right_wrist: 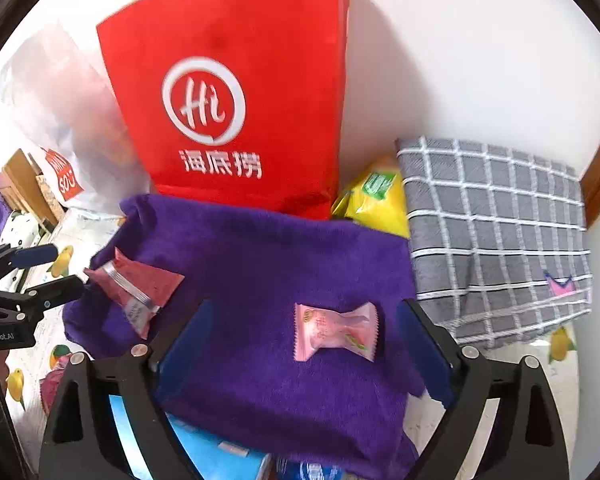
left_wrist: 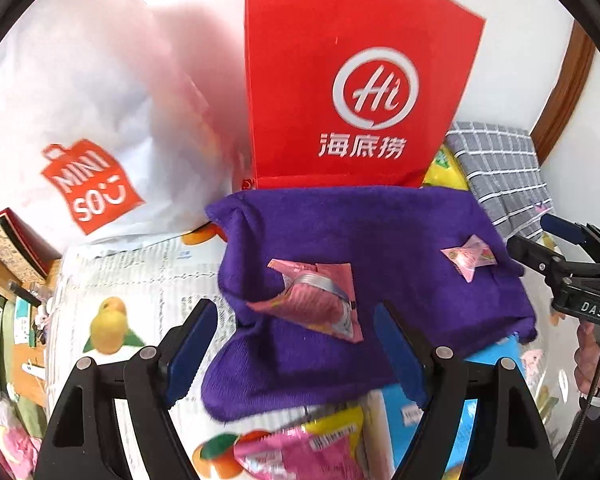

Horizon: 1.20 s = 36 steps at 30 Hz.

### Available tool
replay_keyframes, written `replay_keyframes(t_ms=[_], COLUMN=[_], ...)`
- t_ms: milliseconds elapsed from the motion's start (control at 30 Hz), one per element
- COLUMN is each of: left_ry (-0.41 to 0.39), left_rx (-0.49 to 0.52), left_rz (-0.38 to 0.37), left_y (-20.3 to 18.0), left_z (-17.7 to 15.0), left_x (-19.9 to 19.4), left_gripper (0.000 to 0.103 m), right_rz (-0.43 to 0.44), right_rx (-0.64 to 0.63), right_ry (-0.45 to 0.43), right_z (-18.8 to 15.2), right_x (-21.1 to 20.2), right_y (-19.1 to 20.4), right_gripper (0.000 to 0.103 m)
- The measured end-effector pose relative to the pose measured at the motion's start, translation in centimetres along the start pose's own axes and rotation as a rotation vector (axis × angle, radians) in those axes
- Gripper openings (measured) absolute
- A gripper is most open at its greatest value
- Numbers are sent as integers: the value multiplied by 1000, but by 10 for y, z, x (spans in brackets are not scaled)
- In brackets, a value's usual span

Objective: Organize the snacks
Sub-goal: 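Open the right tool to drop the candy while the left tool releases the bag onto the towel, then grasp the pink-white candy packet with the right tool while the left tool grasps the large pink chip bag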

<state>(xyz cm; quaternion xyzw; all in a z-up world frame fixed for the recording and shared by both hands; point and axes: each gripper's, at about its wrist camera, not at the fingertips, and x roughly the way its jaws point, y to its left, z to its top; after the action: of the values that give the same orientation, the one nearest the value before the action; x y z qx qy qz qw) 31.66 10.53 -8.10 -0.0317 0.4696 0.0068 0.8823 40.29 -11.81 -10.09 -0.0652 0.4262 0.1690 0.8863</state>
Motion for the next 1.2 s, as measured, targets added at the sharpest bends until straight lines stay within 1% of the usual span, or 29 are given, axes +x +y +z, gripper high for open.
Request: replay_keyframes(t_ms=[133, 167, 300, 433, 533, 567, 633, 700, 833, 900, 1000, 1067, 1133, 1200], left_ry=[-46, -60, -104, -133, -149, -154, -164, -167, -161, -156, -148, -149, -140, -141], left_rx=[0, -2, 3, 12, 8, 6, 9, 20, 31, 23, 6, -4, -3, -11], left_rz=[-13, -13, -36, -54, -76, -87, -86, -85, -109, -117, -120, -117, -132, -124], left_y=[-2, -4, -12, -21, -24, -25, -27, -30, -31, -31, -28, -27, -27, -26], left_z=[-12, -16, -33, -52, -65, -70, -78, -86, -99, -106, -113, -118, -121, -123], left_x=[-32, -40, -67, -89, -102, -107, -114, -119, -127, -129, -129, -129, -128, -126], left_gripper=[79, 79, 79, 79, 79, 79, 79, 79, 79, 79, 79, 79, 79, 79], right_rz=[-91, -102, -90, -103, -108, -93, -40, -20, -50, -56, -97, -94, -70, -57], right_rx=[-13, -12, 15, 35, 42, 48, 71, 96, 114, 118, 120, 135, 162, 199], right_ry=[-15, -23, -52, -86, -89, -88, -89, -94, -94, -101, -97, -88, -79, -62], right_z=[-12, -21, -44, -65, -80, -85, -96, -107, -125, -133, -146, -152, -159, -166], right_x=[-28, -46, -79, -110, -127, -130, -138, -146, -158, -162, -164, -163, -159, -152], right_y=[7, 12, 15, 19, 21, 21, 20, 17, 12, 10, 5, -2, -10, -18], right_gripper=[92, 92, 92, 92, 92, 92, 92, 92, 92, 92, 91, 91, 91, 91])
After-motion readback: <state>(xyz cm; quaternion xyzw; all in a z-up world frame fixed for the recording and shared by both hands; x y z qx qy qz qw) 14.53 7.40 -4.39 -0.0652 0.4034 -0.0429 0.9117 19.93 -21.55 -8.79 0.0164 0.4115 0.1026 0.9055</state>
